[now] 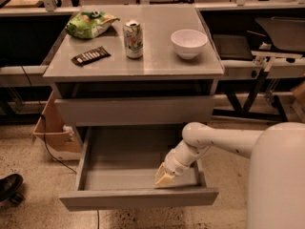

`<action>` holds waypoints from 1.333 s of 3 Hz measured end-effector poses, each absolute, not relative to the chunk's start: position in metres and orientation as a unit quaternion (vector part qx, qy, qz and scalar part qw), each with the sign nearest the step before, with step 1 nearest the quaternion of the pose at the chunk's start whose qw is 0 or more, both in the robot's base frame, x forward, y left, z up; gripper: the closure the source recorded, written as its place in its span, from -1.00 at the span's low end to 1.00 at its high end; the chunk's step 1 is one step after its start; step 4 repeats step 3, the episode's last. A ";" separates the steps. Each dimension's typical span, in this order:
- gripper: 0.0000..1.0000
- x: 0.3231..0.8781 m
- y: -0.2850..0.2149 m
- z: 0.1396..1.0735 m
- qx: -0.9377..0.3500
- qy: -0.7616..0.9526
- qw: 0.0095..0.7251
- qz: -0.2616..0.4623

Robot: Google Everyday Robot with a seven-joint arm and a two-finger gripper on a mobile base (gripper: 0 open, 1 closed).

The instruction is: Open middle drawer

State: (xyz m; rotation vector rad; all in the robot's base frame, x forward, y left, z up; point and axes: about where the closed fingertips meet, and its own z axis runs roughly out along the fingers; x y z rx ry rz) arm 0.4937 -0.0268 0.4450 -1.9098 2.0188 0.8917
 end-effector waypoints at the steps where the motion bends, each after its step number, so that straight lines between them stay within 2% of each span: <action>1: 1.00 0.510 -0.064 0.475 -0.608 0.729 0.182 0.257; 3: 1.00 0.550 -0.159 0.561 -0.534 0.769 0.314 0.159; 4: 1.00 0.550 -0.159 0.561 -0.534 0.769 0.314 0.159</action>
Offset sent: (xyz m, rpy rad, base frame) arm 0.0640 -0.1699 0.1500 0.0127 -0.4886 -0.5010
